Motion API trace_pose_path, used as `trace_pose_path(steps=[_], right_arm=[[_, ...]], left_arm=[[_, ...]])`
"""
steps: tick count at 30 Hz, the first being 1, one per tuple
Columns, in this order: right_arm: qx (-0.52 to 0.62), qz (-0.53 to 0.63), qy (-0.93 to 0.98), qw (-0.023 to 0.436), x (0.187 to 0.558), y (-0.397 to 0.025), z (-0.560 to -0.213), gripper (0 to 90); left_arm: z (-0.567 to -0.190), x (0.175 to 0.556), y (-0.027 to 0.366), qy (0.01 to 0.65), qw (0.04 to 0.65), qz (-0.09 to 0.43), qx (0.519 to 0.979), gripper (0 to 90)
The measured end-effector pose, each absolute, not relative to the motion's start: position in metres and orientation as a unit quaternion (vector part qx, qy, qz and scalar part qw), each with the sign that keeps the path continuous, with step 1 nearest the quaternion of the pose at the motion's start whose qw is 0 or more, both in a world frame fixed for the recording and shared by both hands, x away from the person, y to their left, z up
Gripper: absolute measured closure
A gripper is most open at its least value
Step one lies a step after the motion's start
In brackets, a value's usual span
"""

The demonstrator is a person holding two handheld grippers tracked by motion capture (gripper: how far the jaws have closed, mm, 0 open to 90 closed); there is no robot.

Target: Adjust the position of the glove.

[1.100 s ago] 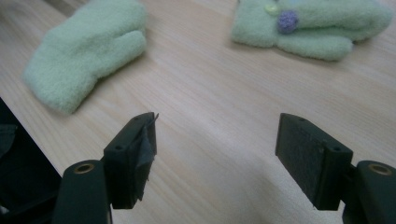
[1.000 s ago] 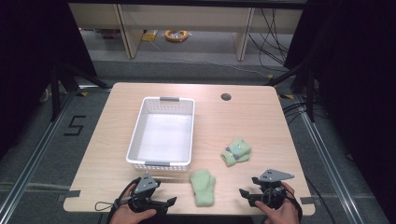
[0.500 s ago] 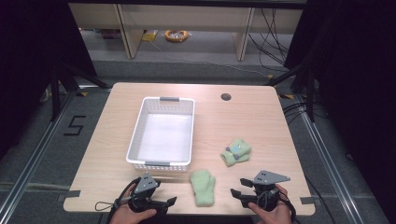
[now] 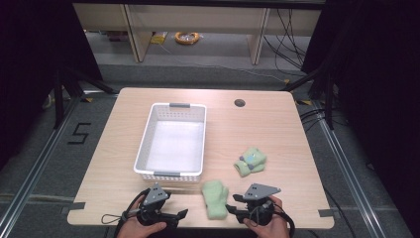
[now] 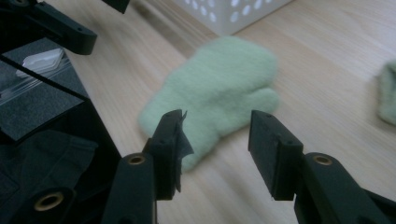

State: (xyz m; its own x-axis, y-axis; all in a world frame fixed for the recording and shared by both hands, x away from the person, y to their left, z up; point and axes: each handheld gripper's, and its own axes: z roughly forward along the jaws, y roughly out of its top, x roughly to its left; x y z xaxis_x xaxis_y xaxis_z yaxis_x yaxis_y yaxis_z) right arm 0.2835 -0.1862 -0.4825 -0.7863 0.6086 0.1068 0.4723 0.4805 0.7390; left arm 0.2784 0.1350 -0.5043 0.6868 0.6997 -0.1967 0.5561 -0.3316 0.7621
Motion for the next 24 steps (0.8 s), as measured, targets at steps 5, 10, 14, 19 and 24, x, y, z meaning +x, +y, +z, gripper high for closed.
trace_pose_path(steps=[5, 10, 14, 19, 24], right_arm=[[0.292, 0.386, 0.871, 0.088, 0.282, -0.169, -0.484, 61.5], [0.292, 0.376, 0.876, 0.073, 0.283, -0.158, -0.488, 62.7], [0.291, 0.363, 0.882, 0.081, 0.286, -0.151, -0.493, 63.5], [0.295, 0.359, 0.882, 0.081, 0.292, -0.148, -0.500, 66.3], [0.285, 0.359, 0.885, 0.083, 0.294, -0.147, -0.503, 74.2]], left_arm=[[-0.505, 0.279, 0.135, 0.382, 0.432, 0.094, 0.811, 15.8], [-0.505, 0.279, 0.135, 0.382, 0.431, 0.094, 0.812, 15.8], [-0.504, 0.279, 0.136, 0.375, 0.429, 0.088, 0.817, 15.8], [-0.506, 0.279, 0.134, 0.383, 0.436, 0.092, 0.809, 15.8], [-0.504, 0.279, 0.135, 0.375, 0.430, 0.089, 0.816, 15.8]])
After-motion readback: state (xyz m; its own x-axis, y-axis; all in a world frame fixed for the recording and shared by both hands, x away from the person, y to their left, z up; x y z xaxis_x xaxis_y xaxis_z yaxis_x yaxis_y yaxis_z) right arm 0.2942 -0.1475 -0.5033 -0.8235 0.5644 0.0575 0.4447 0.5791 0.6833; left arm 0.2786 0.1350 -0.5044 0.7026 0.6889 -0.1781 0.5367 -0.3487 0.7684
